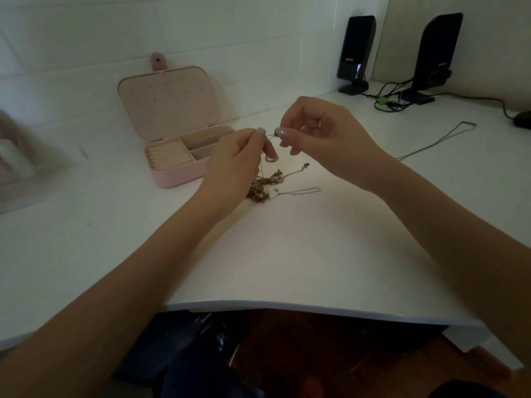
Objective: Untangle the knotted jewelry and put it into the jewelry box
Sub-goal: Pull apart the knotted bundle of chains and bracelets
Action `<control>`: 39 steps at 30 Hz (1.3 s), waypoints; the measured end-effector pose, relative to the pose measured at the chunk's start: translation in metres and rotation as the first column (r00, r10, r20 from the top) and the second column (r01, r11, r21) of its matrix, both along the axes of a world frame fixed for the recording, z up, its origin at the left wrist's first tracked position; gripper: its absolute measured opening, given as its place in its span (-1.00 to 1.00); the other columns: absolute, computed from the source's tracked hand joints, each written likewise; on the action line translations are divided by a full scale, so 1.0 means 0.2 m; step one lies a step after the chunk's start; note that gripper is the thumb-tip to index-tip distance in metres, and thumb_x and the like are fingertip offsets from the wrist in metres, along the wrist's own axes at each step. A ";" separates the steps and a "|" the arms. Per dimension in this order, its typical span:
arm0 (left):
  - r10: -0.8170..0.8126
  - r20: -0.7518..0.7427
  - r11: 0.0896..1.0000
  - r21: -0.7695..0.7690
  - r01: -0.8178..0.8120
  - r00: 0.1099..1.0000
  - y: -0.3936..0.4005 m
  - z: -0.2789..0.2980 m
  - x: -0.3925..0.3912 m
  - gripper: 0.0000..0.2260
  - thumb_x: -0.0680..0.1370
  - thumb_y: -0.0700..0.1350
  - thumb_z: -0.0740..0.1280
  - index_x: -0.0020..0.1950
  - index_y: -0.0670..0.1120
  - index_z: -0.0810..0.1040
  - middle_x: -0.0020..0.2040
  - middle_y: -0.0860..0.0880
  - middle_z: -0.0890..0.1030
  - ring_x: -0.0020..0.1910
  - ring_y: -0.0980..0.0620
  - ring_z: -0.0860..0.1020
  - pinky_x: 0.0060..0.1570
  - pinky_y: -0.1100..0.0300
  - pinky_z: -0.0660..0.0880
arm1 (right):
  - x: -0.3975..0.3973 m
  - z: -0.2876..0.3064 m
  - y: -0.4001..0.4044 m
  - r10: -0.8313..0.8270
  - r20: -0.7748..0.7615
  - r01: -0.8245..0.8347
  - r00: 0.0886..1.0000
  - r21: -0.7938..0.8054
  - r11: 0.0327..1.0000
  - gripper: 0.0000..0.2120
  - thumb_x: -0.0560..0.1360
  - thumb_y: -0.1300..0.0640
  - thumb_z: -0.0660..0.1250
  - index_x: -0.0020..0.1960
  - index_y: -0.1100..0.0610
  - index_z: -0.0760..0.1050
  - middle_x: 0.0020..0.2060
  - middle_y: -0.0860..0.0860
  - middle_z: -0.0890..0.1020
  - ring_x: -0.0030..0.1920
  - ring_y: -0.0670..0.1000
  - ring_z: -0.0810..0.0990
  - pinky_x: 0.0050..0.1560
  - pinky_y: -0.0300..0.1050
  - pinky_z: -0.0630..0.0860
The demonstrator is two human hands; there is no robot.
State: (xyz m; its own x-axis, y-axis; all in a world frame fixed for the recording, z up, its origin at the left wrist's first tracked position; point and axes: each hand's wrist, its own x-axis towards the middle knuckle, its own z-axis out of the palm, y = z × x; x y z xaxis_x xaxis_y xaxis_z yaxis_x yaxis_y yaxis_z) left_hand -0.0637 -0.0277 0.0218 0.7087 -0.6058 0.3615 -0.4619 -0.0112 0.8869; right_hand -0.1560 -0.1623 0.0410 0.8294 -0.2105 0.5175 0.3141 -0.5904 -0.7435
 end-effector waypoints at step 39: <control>-0.293 -0.332 0.953 -0.022 0.303 0.897 -0.02 0.03 -0.04 -0.63 0.66 -0.16 0.13 -0.35 -0.10 0.45 -0.28 0.01 0.65 -0.25 0.10 0.62 -0.18 0.23 0.55 | -0.02 0.10 -0.03 -0.127 0.101 0.020 0.987 0.701 0.713 -0.91 0.64 0.23 0.15 -0.05 0.17 0.36 -0.36 0.04 0.56 -0.34 0.02 0.59 -0.24 -0.10 0.57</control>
State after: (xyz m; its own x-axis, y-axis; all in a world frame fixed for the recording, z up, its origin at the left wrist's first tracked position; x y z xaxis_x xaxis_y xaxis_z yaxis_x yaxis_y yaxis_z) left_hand -0.0722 -0.0324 0.0279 0.5684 -0.8140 0.1195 -0.1317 0.0534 0.9899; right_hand -0.1601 -0.1674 0.0607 0.7306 -0.6124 0.3019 0.4182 0.0519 -0.9069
